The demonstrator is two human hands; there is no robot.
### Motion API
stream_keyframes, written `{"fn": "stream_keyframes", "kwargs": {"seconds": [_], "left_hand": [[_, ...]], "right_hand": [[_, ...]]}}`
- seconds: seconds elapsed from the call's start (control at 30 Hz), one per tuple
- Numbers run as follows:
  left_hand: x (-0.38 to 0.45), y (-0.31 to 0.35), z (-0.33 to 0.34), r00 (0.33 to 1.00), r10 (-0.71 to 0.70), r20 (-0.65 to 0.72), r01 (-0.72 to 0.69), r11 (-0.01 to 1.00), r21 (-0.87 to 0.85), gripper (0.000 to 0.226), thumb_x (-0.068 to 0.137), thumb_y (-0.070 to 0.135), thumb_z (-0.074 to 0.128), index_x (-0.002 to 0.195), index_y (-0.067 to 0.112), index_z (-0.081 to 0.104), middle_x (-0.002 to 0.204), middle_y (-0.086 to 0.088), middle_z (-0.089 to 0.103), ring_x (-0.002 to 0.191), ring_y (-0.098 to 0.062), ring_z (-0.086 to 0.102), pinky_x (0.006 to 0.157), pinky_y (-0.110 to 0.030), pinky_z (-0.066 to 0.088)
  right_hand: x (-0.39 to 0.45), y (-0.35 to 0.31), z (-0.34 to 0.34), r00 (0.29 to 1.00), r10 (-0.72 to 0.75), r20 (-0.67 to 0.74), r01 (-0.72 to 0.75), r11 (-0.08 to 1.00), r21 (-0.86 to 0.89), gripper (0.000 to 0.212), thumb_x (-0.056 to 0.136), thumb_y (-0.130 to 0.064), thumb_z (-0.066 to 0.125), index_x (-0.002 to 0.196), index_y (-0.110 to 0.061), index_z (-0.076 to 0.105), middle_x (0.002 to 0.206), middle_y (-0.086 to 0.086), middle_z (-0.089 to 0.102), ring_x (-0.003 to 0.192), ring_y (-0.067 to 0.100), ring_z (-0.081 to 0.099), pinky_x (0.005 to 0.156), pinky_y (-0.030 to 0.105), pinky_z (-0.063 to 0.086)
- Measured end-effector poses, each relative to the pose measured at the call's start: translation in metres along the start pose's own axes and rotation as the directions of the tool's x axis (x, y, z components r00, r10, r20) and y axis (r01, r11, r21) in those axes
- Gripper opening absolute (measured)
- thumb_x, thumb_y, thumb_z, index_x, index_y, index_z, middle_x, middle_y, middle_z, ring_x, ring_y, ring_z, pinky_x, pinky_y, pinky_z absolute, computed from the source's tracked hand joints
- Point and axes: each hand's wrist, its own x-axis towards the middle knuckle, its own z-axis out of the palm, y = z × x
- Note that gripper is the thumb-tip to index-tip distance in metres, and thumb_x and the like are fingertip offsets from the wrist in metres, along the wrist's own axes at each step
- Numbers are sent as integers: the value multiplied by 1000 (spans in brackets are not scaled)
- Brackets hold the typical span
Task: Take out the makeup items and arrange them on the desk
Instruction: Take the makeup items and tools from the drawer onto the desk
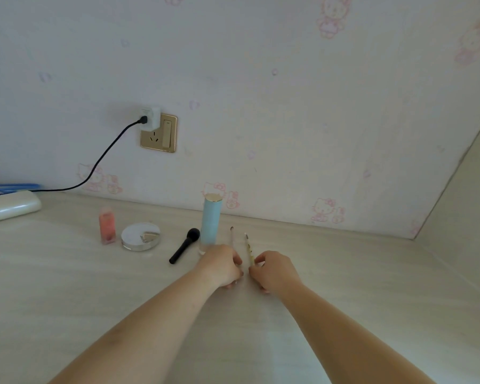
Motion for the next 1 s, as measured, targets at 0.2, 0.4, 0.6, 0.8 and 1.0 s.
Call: {"fn": "stream_keyframes", "kwargs": {"seconds": [0.2, 0.4, 0.6, 0.8, 1.0], "left_hand": [[1, -2, 2, 998, 33, -60, -25, 993, 117, 40, 85, 26, 63, 124, 21, 60, 119, -1, 63, 99, -18, 65, 82, -23, 51], [2, -7, 5, 994, 56, -93, -44, 991, 130, 39, 83, 29, 65, 122, 23, 61, 120, -1, 61, 106, -17, 60, 89, -28, 50], [-5, -10, 8, 987, 85, -135, -70, 992, 107, 36, 85, 32, 63, 120, 22, 60, 117, 0, 59, 105, -16, 59, 91, -30, 48], [-46, 1, 13, 947, 195, -257, -199, 980, 9, 26, 87, 28, 60, 113, 25, 63, 102, 8, 53, 83, -8, 52, 78, -21, 43], [-113, 54, 48, 871, 478, -115, -474, 878, 62, 24, 86, 28, 61, 110, 26, 64, 105, 10, 55, 98, -7, 56, 87, -23, 44]], "right_hand": [[3, 5, 3, 1000, -4, -29, 4, 1000, 11, 37, 82, -30, 56, 118, -19, 60, 106, 6, 69, 95, 26, 67, 86, 37, 55], [6, 12, 8, 999, -15, -53, 17, 999, 44, 40, 83, -38, 57, 119, -21, 58, 107, 3, 69, 94, 25, 66, 84, 35, 55], [-7, 17, 9, 978, -98, -182, 122, 985, 125, 38, 89, -44, 53, 121, -25, 52, 88, -3, 65, 84, 16, 63, 68, 26, 47], [-46, 42, -6, 941, -184, -284, 252, 941, 225, 30, 89, -38, 57, 118, -29, 54, 85, -11, 57, 71, 4, 54, 61, 17, 42], [-103, 114, -50, 909, -226, -351, 273, 958, 90, 32, 86, -29, 65, 117, -26, 58, 96, -10, 54, 71, 1, 54, 63, 8, 41]]}}
